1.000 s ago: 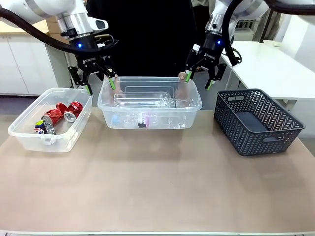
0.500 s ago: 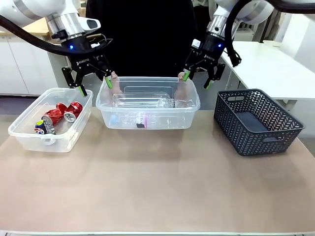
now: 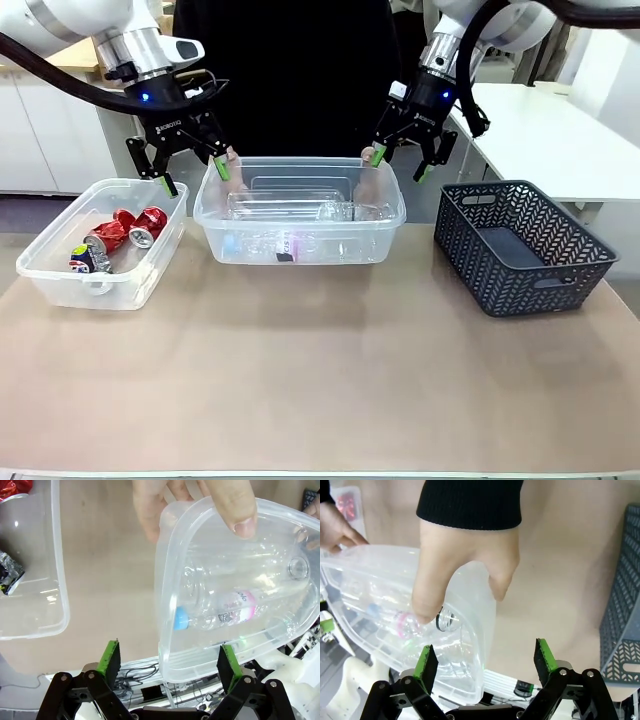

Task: Sort the waste into each basket.
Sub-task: Release the Organizing box you were holding.

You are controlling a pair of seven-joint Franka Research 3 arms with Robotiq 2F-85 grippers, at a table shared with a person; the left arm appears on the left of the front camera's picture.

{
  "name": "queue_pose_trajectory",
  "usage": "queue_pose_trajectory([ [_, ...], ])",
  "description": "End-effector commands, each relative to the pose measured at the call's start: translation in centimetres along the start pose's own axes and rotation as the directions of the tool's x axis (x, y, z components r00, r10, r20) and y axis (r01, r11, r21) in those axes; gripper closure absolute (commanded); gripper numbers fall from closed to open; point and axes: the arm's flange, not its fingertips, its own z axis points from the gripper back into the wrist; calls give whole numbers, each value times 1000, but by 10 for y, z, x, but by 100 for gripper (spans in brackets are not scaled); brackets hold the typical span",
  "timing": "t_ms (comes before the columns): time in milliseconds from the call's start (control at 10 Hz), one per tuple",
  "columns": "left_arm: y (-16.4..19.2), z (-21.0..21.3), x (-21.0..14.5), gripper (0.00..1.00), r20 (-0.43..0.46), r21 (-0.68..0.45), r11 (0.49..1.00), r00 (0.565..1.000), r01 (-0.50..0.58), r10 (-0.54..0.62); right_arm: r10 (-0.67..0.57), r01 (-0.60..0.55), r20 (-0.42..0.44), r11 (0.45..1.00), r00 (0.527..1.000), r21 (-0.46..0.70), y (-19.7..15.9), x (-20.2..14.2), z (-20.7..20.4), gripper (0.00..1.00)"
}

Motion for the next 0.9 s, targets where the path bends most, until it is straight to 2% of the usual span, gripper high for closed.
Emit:
queue_pose_trajectory([
  [0, 1, 3, -1, 0, -2, 11, 1000, 1000, -10, 10, -8, 8, -7, 1000, 1000, 0, 2, 2, 4, 0],
  [200, 0, 0, 0, 0, 0, 0, 1000, 1000, 0, 0, 0, 0, 0, 1000, 1000, 0, 0, 0, 0, 0],
  [300, -11, 15, -35, 0, 52, 59, 997, 997, 53, -56, 169, -167, 56, 985, 984, -32, 11, -66, 18, 0],
  [400, -12, 20, -65, 0, 73, 37, 994, 992, 102, -105, 208, -206, 95, 978, 974, -27, 9, -112, 31, 0],
  [500, -9, 16, -112, 0, 111, 45, 993, 987, 108, -113, 265, -265, 154, 964, 952, -22, 2, -181, 42, 0],
  [600, -8, 3, -150, 0, 130, 72, 993, 986, 95, -104, 303, -299, 161, 953, 939, -49, -1, -231, 38, 0],
  [800, -20, -23, -202, 0, 139, 97, 980, 973, 171, -184, 301, -281, 157, 950, 941, -139, -7, -285, 19, 0],
])
